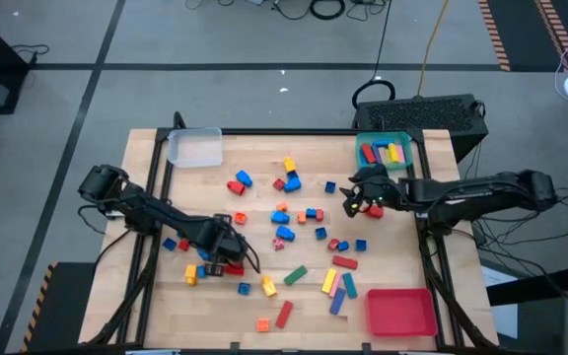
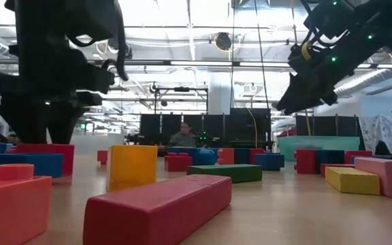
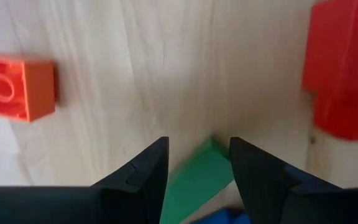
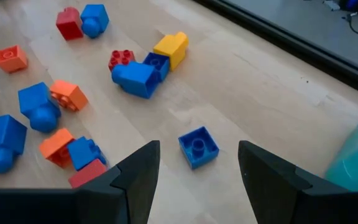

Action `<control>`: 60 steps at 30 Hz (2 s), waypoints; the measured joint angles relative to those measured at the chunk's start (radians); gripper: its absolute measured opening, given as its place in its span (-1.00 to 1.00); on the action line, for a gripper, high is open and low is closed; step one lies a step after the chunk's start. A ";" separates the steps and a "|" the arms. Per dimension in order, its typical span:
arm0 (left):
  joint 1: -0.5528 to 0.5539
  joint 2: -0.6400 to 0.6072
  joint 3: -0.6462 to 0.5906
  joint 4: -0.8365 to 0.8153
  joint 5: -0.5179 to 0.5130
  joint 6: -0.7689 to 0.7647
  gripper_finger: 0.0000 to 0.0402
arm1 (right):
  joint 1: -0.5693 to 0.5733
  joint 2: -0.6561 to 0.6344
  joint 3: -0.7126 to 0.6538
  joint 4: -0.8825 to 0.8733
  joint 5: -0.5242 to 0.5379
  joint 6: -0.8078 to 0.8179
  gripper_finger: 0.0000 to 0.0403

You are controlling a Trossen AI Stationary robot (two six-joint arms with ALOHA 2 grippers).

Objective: Sort blocks by size
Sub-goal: Put the green block into the blue bin

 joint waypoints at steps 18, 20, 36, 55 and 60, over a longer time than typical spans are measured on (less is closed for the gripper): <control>0.000 -0.001 0.006 -0.093 0.081 0.225 -0.15 | 0.008 0.049 0.000 0.076 -0.005 0.016 0.01; 0.000 -0.001 0.006 -0.093 0.072 0.236 -0.15 | 0.016 0.049 0.000 0.083 -0.005 0.015 0.01; 0.059 -0.002 -0.058 -0.047 0.050 0.279 -0.19 | 0.051 0.049 0.000 0.107 0.001 0.015 0.01; 0.224 0.001 0.053 0.178 -0.087 0.241 -0.48 | 0.180 0.077 0.000 0.296 0.005 -0.056 0.01; 0.261 0.000 0.131 0.343 -0.065 0.251 -0.48 | 0.256 0.180 0.000 0.459 0.005 -0.144 0.01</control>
